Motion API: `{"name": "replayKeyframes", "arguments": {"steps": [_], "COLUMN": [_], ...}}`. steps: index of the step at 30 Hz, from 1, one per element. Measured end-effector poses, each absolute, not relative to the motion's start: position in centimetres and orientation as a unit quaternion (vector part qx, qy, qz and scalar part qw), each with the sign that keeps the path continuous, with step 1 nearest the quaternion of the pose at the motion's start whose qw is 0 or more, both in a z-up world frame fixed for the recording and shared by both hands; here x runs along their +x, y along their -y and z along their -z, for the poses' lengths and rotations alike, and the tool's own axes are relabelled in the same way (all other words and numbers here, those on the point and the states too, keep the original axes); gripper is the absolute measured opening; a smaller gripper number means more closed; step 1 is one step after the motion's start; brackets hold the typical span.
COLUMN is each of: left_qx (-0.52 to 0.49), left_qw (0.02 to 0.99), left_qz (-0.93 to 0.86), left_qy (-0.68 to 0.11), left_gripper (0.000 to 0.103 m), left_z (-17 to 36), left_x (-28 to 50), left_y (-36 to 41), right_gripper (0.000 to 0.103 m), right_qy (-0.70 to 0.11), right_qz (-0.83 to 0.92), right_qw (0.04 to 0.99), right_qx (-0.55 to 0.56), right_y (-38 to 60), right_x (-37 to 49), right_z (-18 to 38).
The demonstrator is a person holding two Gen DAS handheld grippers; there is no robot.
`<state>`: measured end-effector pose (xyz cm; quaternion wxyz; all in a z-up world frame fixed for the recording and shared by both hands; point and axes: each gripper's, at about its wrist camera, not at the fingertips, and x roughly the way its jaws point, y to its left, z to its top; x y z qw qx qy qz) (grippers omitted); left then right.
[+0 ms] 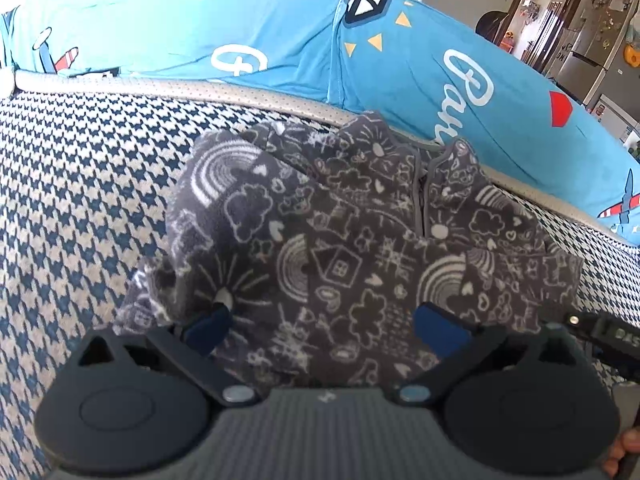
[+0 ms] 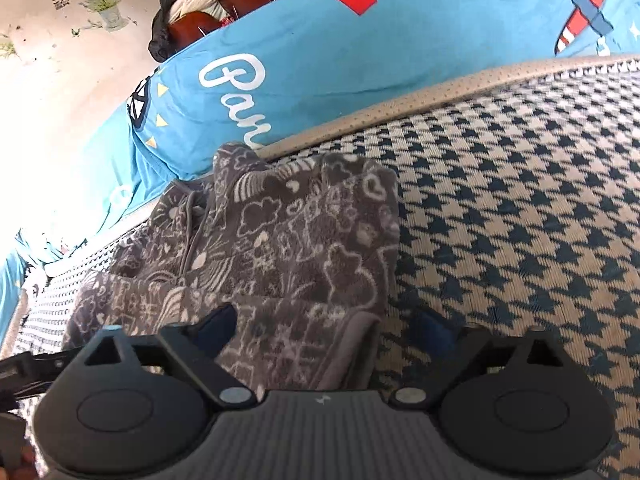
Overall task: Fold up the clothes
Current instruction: 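Close the right gripper on the fleece bundle edge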
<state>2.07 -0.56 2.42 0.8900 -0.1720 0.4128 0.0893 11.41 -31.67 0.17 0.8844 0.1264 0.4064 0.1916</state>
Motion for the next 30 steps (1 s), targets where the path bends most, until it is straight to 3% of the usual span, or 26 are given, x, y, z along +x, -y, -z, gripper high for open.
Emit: {"name": "replayKeyframes", "arguments": {"steps": [2,7,12,16,21,22,26,30], "left_qx": [-0.169,-0.17,-0.173,-0.175,-0.18,-0.181,-0.185,-0.185], "left_qw": [0.892,0.893,0.892,0.892,0.892,0.892,0.893,0.895], "left_qz": [-0.091,-0.091,-0.093,-0.095,-0.095,-0.095,-0.096,-0.099], "left_qy": [-0.409,-0.407,-0.407,-0.407,-0.403,-0.402,-0.398,-0.395], "left_gripper": [0.103,0.103,0.103,0.103,0.103,0.103,0.103,0.103], "left_z": [-2.7,-2.9,-2.9,-2.9,-3.1,-3.2,-3.5,-3.8], "left_x": [1.9,1.8,1.8,1.7,1.5,1.5,1.2,0.8], "left_y": [0.5,0.3,0.1,0.0,-0.3,-0.5,-1.0,-1.6], "right_gripper": [0.068,0.047,0.048,0.059,0.061,0.059,0.033,0.024], "right_qy": [-0.4,-0.394,-0.394,-0.397,-0.388,-0.387,-0.384,-0.369], "right_qz": [-0.195,-0.204,-0.206,-0.213,-0.222,-0.221,-0.214,-0.213], "right_qw": [0.888,0.888,0.885,0.878,0.885,0.887,0.89,0.898], "right_qx": [0.12,0.124,0.141,0.164,0.13,0.124,0.12,0.112], "right_y": [31.3,30.7,30.9,31.3,30.6,30.5,30.4,29.7], "right_x": [11.5,11.5,11.7,11.8,11.4,11.4,11.2,10.6], "right_z": [-0.1,-0.2,-0.2,0.4,0.5,0.4,0.0,-1.0]}}
